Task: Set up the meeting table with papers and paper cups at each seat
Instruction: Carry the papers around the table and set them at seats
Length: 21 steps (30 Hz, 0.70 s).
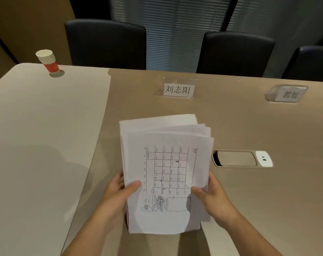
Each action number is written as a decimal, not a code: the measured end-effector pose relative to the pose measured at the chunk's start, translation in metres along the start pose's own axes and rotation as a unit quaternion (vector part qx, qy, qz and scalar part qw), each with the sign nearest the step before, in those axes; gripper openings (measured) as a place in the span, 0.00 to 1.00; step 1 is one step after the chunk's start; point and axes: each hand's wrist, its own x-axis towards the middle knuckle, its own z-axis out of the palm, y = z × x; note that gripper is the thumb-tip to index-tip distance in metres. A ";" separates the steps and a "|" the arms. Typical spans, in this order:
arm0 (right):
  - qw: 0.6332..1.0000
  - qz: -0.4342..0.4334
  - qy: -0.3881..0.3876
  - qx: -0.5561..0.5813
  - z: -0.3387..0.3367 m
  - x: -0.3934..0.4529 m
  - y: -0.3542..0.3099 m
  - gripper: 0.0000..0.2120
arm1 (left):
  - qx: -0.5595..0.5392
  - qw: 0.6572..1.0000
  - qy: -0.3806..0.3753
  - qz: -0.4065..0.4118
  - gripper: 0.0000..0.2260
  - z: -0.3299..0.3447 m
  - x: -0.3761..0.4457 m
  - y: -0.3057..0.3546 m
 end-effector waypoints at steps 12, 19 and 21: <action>0.985 -0.113 0.078 0.104 -0.004 -0.033 -0.030 0.13 | 0.043 0.980 0.033 0.194 0.12 0.032 -0.034 0.029; 0.994 -0.075 0.047 0.066 -0.011 -0.023 -0.019 0.28 | 0.084 0.980 0.012 0.180 0.15 0.023 -0.027 0.021; 0.995 -0.078 0.025 0.060 -0.011 -0.020 -0.020 0.31 | 0.096 0.977 -0.014 0.188 0.18 0.021 -0.022 0.026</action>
